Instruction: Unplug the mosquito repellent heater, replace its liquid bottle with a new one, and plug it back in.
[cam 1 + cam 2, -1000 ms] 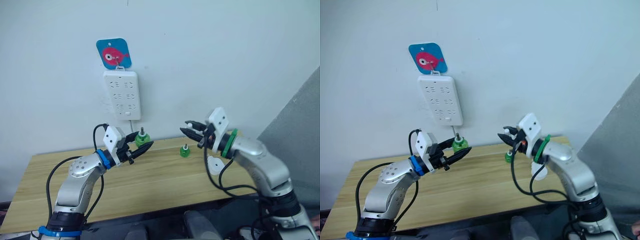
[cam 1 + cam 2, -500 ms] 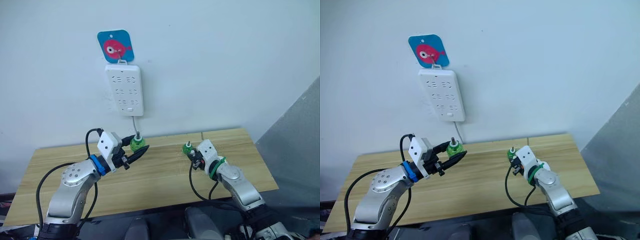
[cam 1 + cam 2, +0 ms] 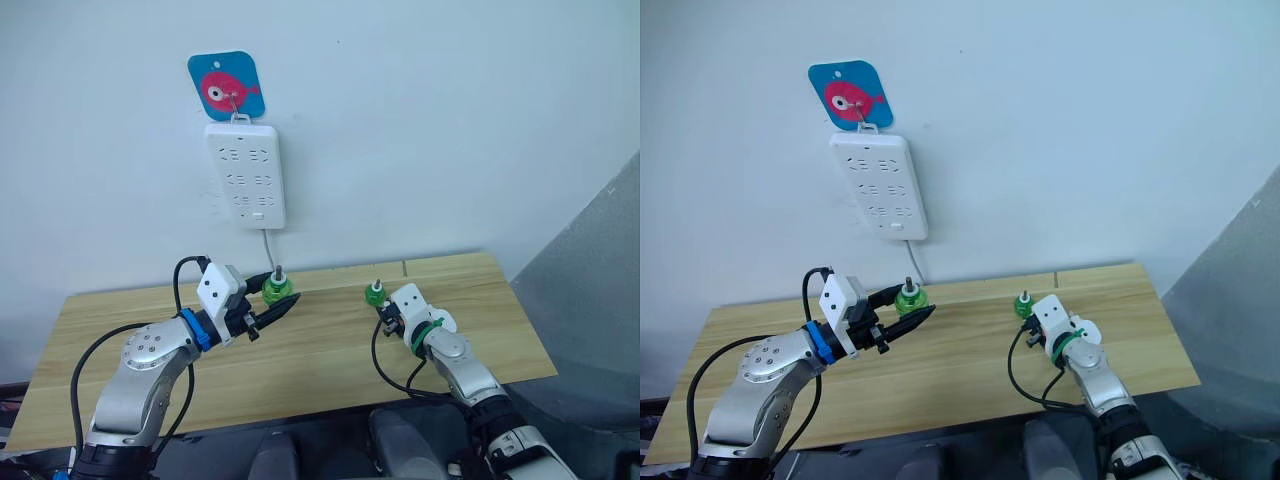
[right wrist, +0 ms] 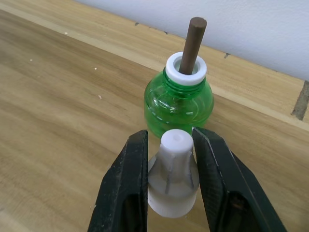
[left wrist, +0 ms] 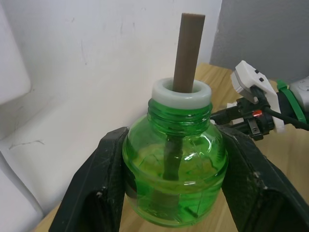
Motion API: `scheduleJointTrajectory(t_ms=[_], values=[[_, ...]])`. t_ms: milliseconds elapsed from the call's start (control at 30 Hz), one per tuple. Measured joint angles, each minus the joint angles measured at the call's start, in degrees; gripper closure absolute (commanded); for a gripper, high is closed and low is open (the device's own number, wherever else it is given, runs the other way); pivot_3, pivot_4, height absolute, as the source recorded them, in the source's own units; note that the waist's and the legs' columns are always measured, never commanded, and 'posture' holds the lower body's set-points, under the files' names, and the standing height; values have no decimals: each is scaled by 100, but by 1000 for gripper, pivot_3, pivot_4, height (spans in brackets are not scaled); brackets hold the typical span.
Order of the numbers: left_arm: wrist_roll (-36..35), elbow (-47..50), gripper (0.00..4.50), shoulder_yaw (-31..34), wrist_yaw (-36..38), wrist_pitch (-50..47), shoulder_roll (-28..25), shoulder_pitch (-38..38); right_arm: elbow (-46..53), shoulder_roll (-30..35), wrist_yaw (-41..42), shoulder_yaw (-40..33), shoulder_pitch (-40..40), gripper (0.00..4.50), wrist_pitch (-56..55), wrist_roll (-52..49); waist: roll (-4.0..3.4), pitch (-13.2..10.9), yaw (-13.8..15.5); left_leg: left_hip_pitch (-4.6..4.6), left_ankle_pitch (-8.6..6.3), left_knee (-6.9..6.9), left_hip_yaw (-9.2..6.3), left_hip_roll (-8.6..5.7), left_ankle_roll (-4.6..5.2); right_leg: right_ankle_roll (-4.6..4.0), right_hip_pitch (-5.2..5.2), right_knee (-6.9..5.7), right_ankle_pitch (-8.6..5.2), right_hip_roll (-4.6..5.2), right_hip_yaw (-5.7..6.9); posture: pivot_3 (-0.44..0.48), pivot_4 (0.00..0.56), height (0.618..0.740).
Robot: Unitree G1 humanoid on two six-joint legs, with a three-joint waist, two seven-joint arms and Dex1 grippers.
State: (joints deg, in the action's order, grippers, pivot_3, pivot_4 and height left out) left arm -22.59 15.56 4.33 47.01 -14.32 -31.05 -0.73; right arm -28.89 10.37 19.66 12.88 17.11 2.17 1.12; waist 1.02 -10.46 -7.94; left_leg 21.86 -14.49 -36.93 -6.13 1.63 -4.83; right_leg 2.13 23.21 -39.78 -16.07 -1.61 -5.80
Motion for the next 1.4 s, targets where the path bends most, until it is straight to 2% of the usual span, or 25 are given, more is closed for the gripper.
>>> scheduleJointTrajectory(t_ms=[67, 267, 367, 400, 500, 600, 767, 900, 1000, 1133, 1400], values=[[0, 0, 2194, 0, 3, -6, -5, 2, -166, -42, -12, -40, 33, 3502, -64, 2, 0, -12, 0, 0, 0, 0, 0, 0, 0, 0, 0, 0, 0, 0, 0, -99, 178, 728], [0, 1, 2194, 0, 30, -11, -24, 7, -404, -49, -4, -144, 52, 1393, -282, -7, 0, -14, -1, 0, 0, -1, 0, 0, 0, 0, 0, 0, 0, 0, 0, -104, 174, 728], [0, 1, 2194, 0, 59, -11, -24, 6, -393, -45, 5, -163, 7, 190, -297, -6, 0, -14, -1, 0, 0, -1, 0, 0, 0, 0, 0, 0, 0, 0, -1, -113, 172, 728], [0, 1, 2194, 0, 86, -11, -24, 6, -342, -44, 9, -164, -27, 11, -297, -6, 0, -14, -2, 0, 0, 0, 0, 0, 0, 0, 0, 0, 0, 0, -1, -113, 170, 728], [0, -8, 2194, -2, 121, -8, -24, -5, 164, -18, 28, -228, -270, 0, -249, -21, -1, -15, -1, 2, 0, 0, 0, 0, 0, 0, 1, 1, 0, 0, -1, -115, 159, 728], [0, -28, 2194, -18, 157, 3, -22, -38, 1203, 96, 185, -342, -706, 0, 34, -232, -1, -14, 4, 4, 0, 0, -2, 1, -1, 1, 2, 4, 0, 0, 0, -116, 148, 728], [-1, -58, 2194, -139, 404, 119, -22, -86, 3972, 787, 1008, -501, -1642, 0, 1218, -1263, -2, -14, 8, 7, 0, -1, -2, 2, -2, 3, 0, 14, -1, 1, 1, -134, 140, 728], [-1, -94, 2194, -305, 619, 246, 18, -197, 5502, 1302, 1321, -617, -1310, 0, 2466, -2148, -1, -14, -38, 3, 0, -1, 2, 6, -2, 2, 0, 12, -1, -5, -3, -155, 136, 728], [-1, -209, 2194, -498, 797, 397, 120, -237, 6034, 1363, 1403, -588, -537, 0, 3356, -2756, -2, -14, -41, 6, 0, 1, -1, 7, -2, 2, 2, 14, -1, -7, 1, -172, 129, 728], [3, -324, 2194, -768, 1006, 559, 237, -355, 6136, 1355, 1406, -447, 205, 0, 4115, -3133, 1, -11, -18, 25, 0, 1, -9, 6, -2, 4, 3, 39, 0, -6, 8, -175, 117, 728], [2, -482, 2194, -917, 1241, 750, 347, -752, 6123, 1558, 1775, -113, 518, 0, 4308, -3243, 3, -4, -47, 39, 0, 1, -7, 4, -1, 15, 3, 65, 9, -1, 9, -180, 107, 728]])
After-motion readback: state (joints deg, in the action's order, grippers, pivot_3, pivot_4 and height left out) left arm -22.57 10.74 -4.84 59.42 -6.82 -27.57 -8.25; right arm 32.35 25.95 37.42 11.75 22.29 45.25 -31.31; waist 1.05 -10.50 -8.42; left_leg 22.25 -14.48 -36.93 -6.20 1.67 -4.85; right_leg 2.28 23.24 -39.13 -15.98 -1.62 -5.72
